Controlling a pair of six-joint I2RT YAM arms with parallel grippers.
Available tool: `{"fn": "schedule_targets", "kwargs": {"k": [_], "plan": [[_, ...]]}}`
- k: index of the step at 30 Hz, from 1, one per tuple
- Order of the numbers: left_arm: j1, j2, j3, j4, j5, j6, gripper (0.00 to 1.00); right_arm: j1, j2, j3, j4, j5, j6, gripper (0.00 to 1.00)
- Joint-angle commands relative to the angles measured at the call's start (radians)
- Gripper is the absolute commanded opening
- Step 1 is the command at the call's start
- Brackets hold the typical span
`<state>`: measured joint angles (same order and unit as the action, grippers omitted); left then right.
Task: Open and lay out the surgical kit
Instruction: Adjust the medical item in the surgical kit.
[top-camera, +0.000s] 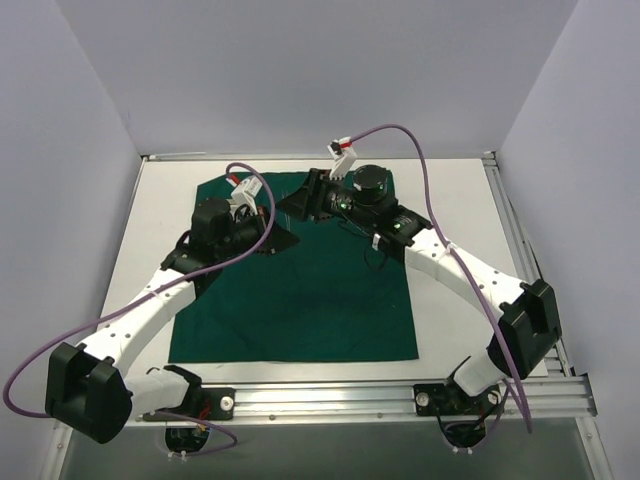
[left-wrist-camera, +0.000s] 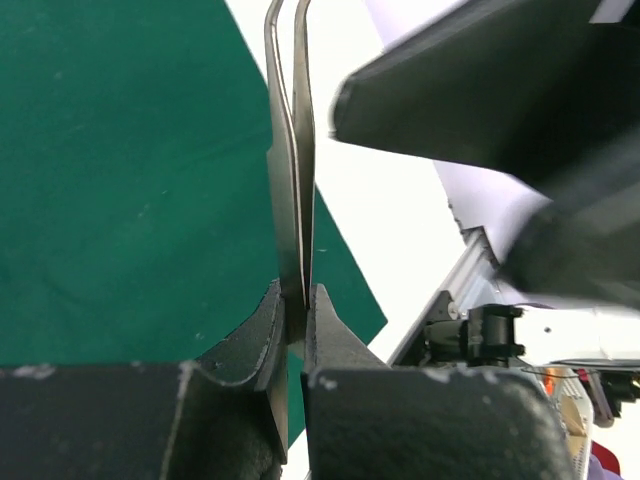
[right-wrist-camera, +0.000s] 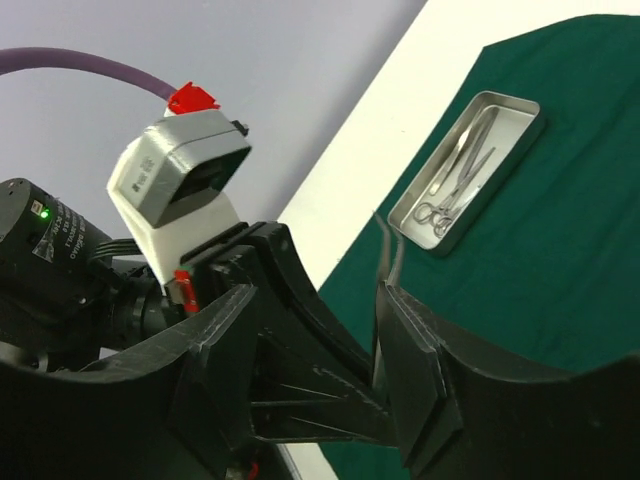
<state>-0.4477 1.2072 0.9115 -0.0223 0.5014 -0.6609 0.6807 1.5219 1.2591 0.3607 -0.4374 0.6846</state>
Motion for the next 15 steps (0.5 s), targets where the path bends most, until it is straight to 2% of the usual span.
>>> {"fn": "schedule_targets", "kwargs": {"k": [1, 6, 10, 15], "plan": [[-0.013, 0.003, 0.049, -0.073, -0.066, 0.040, 0.02, 0.049, -0.023, 0.078, -0.182, 0.149, -0.132, 0.50], [-0.016, 0.006, 0.059, -0.102, -0.083, 0.047, 0.02, 0.109, 0.035, 0.173, -0.279, 0.287, -0.197, 0.46], [-0.016, -0.014, 0.055, -0.110, -0.093, 0.049, 0.02, 0.161, 0.047, 0.212, -0.347, 0.400, -0.232, 0.38], [-0.016, -0.024, 0.047, -0.113, -0.106, 0.049, 0.02, 0.191, 0.075, 0.255, -0.414, 0.489, -0.258, 0.35]]}}
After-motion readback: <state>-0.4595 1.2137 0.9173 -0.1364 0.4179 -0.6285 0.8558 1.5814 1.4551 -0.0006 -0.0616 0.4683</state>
